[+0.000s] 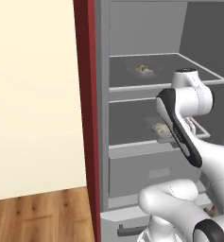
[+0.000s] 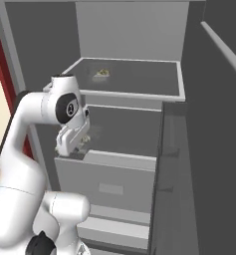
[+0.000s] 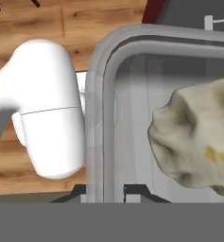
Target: Place two dumplings into each of the tupperware containers and then place the containers in the fridge.
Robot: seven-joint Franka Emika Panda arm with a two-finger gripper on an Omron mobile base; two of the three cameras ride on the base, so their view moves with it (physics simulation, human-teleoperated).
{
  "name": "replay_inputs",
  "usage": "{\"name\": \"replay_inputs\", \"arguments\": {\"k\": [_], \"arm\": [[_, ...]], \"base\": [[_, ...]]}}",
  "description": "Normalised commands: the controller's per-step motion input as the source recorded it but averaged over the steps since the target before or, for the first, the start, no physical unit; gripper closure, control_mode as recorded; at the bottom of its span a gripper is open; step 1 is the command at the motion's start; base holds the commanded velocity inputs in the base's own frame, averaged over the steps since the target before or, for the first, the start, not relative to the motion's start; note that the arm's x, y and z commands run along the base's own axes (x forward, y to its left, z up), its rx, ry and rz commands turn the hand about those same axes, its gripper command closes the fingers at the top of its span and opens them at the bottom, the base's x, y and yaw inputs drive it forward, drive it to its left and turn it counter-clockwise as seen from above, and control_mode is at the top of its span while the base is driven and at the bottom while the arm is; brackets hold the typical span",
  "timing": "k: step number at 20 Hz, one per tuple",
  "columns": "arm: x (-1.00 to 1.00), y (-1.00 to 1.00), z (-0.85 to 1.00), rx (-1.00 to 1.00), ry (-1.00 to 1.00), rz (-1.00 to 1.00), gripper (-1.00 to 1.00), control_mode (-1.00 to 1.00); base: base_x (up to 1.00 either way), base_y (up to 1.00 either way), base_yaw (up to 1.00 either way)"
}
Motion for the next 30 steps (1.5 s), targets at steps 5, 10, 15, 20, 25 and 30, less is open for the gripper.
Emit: {"name": "replay_inputs", "arguments": {"k": [5,10,15,20,25,30], "arm": [[0.56,-0.13,-0.55,0.04,-0.21,0.0,1.0,-1.0],[0.78,-0.15,-0.37,0.05,-0.14,0.04,1.0,-1.0],[0.62,-0.25,-0.2,0.03,-0.01,0.09,1.0,-1.0],[0.72,0.0,-0.5,0.02,-0.1,0.02,1.0,-1.0],[0.55,-0.08,-0.34,0.08,-0.13,0.01,1.0,-1.0],[0.48,0.0,-0.06,0.0,0.03,0.0,1.0,-1.0]], "base": [[0.0,0.0,0.0],[0.0,0.0,0.0],[0.0,0.0,0.0],[0.0,0.0,0.0],[0.0,0.0,0.0],[0.0,0.0,0.0]]}}
